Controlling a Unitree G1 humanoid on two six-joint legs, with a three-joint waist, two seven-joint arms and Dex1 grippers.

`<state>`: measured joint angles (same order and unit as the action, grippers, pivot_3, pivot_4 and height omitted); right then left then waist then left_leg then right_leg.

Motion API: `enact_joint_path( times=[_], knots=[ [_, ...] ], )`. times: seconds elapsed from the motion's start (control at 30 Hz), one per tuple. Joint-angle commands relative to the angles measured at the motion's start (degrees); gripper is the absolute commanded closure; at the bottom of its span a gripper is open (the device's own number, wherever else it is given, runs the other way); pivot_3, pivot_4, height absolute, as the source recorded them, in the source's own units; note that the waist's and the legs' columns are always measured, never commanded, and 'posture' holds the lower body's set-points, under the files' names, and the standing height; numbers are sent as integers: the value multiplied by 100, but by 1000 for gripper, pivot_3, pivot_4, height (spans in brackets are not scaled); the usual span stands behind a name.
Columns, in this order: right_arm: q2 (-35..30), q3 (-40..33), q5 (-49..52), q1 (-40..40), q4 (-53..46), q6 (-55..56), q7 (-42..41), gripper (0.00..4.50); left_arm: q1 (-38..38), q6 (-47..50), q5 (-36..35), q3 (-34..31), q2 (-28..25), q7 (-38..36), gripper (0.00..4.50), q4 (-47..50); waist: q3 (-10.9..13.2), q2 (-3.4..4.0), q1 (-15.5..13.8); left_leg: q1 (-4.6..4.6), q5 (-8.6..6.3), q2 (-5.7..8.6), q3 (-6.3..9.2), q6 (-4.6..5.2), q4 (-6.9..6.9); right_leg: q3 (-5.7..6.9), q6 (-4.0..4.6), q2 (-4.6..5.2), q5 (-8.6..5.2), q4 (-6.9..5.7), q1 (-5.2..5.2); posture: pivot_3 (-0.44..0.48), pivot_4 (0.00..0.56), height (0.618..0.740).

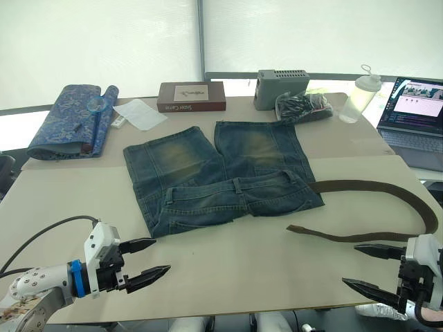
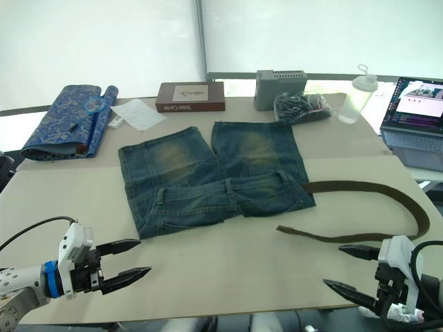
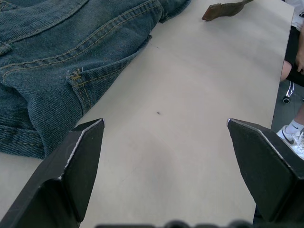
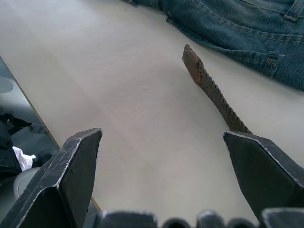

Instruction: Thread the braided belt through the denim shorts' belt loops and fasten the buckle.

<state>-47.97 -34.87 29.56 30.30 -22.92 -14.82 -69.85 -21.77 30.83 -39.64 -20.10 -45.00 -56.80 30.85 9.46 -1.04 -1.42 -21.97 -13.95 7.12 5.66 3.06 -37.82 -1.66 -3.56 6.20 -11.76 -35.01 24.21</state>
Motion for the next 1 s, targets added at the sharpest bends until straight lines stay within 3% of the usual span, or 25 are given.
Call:
enact_joint_path(
  times=[0.03, 0.33, 0.43, 0.57, 0.73, 1.0],
  knots=[
    [67, -234, 82, 14, -43, 145, 13, 0, 138, -5, -58, -88, -58, 6, 165, 22, 0, 0, 0, 0, 0, 0, 0, 0, 0, 0, 0, 0, 0, 0, 0, 0, 150, 740],
    [528, -208, 656, -102, -672, 7, 344, 0, 1318, 58, 512, 725, -120, 512, 165, 136, -1, 2, -38, 2, 1, 0, 0, -1, 0, 1, -1, -3, 2, -1, 0, 0, 150, 740],
    [600, -201, 817, -85, -954, -90, 524, 0, 1950, 434, 782, 1246, -215, 860, 165, 292, -1, 0, -70, 3, 1, 1, 0, -3, 0, 1, 1, -5, 3, -2, 0, 0, 150, 740],
    [667, -94, 765, -40, -1138, -90, 732, 0, 3022, 313, 1981, 2648, -478, 884, 165, 141, -1, 1, -91, 8, 2, 4, 0, -4, -1, 0, -1, -9, 5, -1, -3, 0, 150, 740],
    [845, 226, 502, 92, -1218, 63, 937, 0, 4730, 677, 2601, 4087, 328, 718, 165, -1030, -1, 0, -116, 3, 5, 8, 1, -5, -2, 10, 37, -30, 28, -2, -2, 0, 150, 740],
    [895, 326, 467, 67, -1402, 31, 1214, 0, 5973, 539, 3448, 5052, 1500, 794, 165, -2622, 1, -4, -37, -3, 11, 5, 0, 2, -5, -12, 36, -48, 33, -4, 10, 0, 150, 740]
  ],
)
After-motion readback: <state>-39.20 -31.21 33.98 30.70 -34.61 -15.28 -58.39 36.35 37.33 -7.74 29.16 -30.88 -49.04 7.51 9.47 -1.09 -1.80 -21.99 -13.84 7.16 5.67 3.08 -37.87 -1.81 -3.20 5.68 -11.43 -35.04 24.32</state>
